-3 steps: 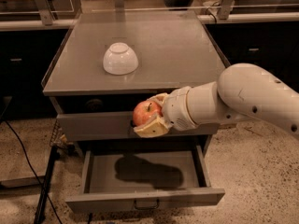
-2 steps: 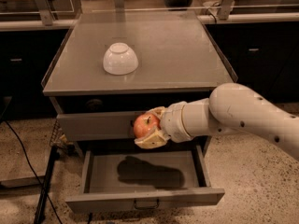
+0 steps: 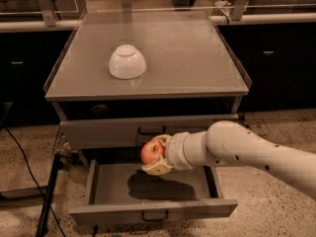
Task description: Place apple into middle drawer
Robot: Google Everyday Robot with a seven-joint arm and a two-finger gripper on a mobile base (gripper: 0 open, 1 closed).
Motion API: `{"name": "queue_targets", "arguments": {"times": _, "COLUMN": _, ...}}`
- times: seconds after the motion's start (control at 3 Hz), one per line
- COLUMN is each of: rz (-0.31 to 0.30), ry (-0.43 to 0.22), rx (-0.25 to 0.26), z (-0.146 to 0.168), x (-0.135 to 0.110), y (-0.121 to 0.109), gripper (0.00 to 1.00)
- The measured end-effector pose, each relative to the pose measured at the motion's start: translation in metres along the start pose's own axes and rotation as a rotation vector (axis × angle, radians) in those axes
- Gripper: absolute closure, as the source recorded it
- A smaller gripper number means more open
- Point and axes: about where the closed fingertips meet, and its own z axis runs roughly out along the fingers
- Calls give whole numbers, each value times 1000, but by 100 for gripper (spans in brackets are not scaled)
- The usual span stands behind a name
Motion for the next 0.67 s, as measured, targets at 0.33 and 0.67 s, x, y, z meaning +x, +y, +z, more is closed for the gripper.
{"name": "queue_targets", "arguments": {"times": 0.33, "rz": 28, "ry": 13, "rx": 13, "z": 53, "x": 53, "y": 9, "gripper": 100}}
{"name": "queue_targets", "arguments": {"times": 0.67, "rz": 28, "ry": 13, "rx": 13, "z": 53, "x": 53, "y": 9, "gripper": 100}}
